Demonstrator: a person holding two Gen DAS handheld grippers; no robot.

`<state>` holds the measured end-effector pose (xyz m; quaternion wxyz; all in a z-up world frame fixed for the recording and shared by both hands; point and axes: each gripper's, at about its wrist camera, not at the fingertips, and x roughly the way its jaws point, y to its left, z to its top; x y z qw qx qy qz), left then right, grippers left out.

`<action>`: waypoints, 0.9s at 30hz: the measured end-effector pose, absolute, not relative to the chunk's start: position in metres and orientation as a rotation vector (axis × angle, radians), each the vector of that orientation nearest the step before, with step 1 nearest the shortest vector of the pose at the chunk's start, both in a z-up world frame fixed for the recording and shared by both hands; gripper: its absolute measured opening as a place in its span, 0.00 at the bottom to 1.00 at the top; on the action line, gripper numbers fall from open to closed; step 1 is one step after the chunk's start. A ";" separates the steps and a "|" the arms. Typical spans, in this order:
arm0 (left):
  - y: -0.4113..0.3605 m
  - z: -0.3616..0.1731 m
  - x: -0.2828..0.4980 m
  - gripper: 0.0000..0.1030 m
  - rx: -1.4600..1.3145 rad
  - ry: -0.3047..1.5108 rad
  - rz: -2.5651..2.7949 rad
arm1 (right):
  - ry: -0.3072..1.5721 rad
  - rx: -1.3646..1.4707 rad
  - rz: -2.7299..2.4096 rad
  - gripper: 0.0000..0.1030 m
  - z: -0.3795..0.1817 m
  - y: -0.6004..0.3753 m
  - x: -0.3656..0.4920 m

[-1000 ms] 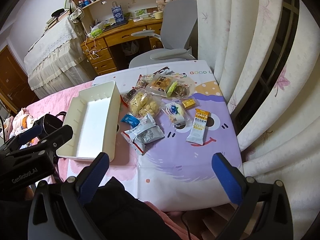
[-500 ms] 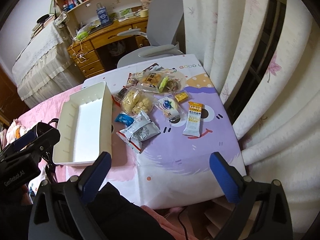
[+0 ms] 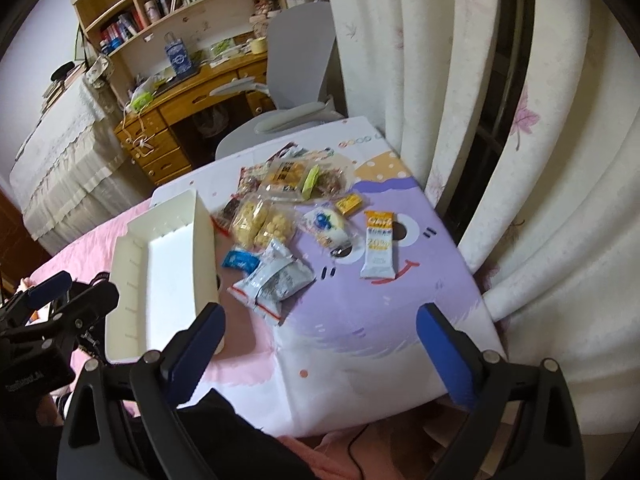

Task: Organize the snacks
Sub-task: 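Grasp the white-grey crisp packet with the left tool while the right tool grasps the OATS bar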

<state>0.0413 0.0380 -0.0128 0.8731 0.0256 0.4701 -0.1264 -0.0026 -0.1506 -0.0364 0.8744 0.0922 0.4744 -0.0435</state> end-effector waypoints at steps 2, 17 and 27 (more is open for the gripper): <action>0.034 -0.014 0.046 0.99 0.064 0.983 -0.289 | 0.969 0.186 -0.109 0.93 -0.035 -0.154 -0.001; -0.011 -0.068 0.101 0.99 0.149 1.163 -0.390 | 0.983 0.195 -0.221 0.85 -0.081 -0.196 0.028; -0.053 -0.134 0.139 0.99 0.262 1.359 -0.353 | 1.055 0.142 -0.180 0.80 -0.138 -0.213 0.069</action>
